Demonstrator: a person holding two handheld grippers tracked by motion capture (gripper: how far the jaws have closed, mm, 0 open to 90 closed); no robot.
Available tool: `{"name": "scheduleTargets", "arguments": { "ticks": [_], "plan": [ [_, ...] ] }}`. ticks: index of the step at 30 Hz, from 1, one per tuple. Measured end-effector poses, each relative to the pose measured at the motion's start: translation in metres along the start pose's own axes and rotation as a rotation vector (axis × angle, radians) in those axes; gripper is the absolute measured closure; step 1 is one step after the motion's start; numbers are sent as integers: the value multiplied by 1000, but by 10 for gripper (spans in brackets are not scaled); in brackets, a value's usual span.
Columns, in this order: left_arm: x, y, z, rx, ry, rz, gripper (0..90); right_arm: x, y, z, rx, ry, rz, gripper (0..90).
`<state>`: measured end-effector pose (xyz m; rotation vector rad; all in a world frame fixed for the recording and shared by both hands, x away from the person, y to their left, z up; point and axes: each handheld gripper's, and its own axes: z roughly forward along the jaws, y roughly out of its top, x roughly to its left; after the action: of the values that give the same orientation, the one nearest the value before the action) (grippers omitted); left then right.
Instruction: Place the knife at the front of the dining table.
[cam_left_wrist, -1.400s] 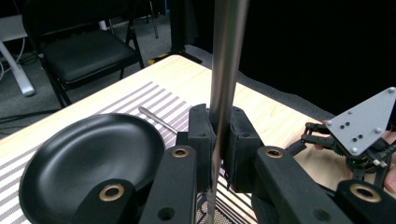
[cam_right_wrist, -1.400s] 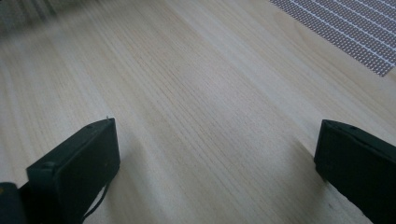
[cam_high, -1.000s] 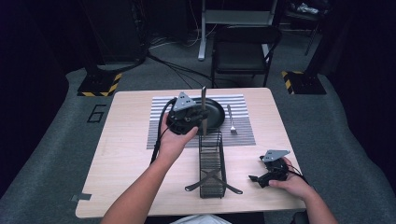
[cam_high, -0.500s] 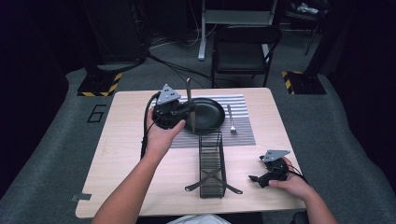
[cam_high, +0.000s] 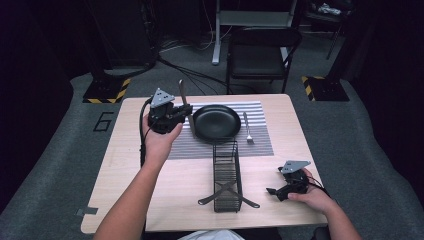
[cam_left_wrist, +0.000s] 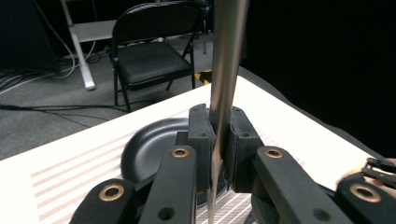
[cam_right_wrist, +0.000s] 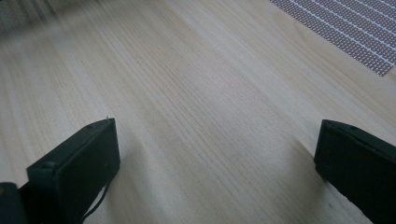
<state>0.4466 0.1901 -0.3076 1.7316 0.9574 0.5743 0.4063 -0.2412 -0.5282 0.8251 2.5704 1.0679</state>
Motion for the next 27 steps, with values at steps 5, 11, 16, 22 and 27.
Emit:
{"name": "scheduleTargets", "arguments": {
  "ticks": [5, 11, 16, 22, 27],
  "plan": [
    [10, -6, 2, -2, 24, -27, 826, 0, 0, 0, 0, 0, 0, 0],
    [30, -17, 6, 5, 72, -42, 826, 0, 0, 0, 0, 0, 0, 0],
    [42, -26, 11, 13, 102, -51, 826, 0, 0, 0, 0, 0, 0, 0],
    [54, -37, 17, 33, 140, -55, 826, 0, 0, 0, -1, 0, 0, 0],
    [63, -49, 23, 51, 169, -60, 826, 0, 0, 0, 0, 0, 0, 0]
  ]
}}
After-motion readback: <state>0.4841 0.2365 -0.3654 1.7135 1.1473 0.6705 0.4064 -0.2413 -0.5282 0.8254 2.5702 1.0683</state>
